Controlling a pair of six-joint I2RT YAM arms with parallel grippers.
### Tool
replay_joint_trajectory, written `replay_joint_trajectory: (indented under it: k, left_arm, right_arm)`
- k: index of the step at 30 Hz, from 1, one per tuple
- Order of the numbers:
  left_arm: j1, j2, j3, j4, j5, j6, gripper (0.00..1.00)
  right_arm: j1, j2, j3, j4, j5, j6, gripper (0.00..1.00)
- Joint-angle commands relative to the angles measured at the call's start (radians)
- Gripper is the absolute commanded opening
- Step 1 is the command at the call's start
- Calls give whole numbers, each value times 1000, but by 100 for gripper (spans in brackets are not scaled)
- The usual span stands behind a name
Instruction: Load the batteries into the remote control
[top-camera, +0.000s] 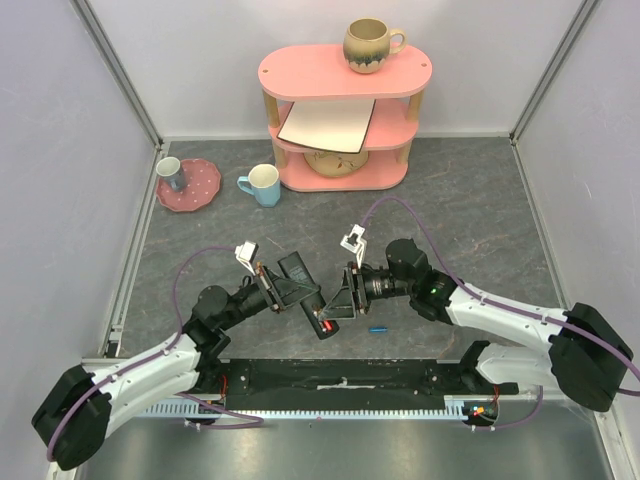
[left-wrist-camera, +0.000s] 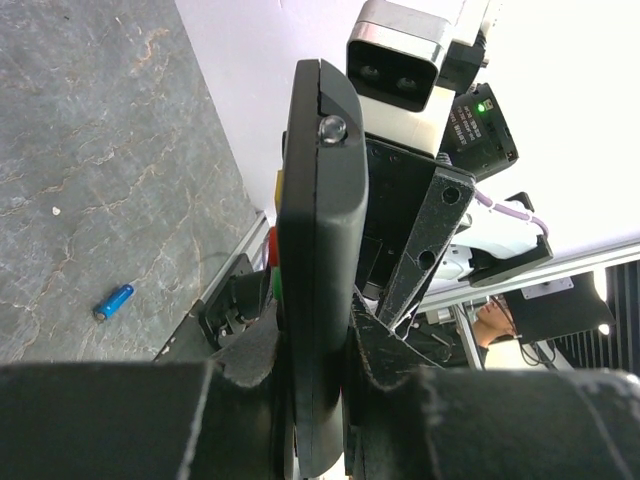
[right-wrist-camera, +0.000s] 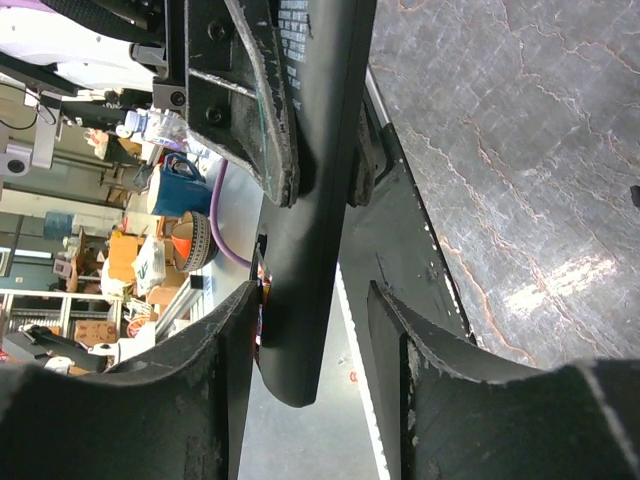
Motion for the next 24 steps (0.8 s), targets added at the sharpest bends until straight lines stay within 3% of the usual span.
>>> replay_joint_trajectory:
  k: [1, 7, 17, 22, 24]
  left_arm:
    - [-3, -29, 29, 24, -16, 2, 2]
    - [-3, -21, 32, 31, -21, 4, 2]
    - [-3, -67, 21, -33, -34, 36, 2]
    - [-3, -173, 14, -177, -70, 79, 2]
    - [-3, -231, 14, -252, -113, 101, 2]
  right_arm:
    - [2, 4, 29, -2, -1, -22, 52]
    - [14, 44, 37, -17, -5, -30, 42]
    - [-39, -23, 156, -126, 39, -62, 71]
    - [-174, -126, 238, -299, 90, -175, 77]
    - [-219, -143, 238, -389, 211, -246, 76]
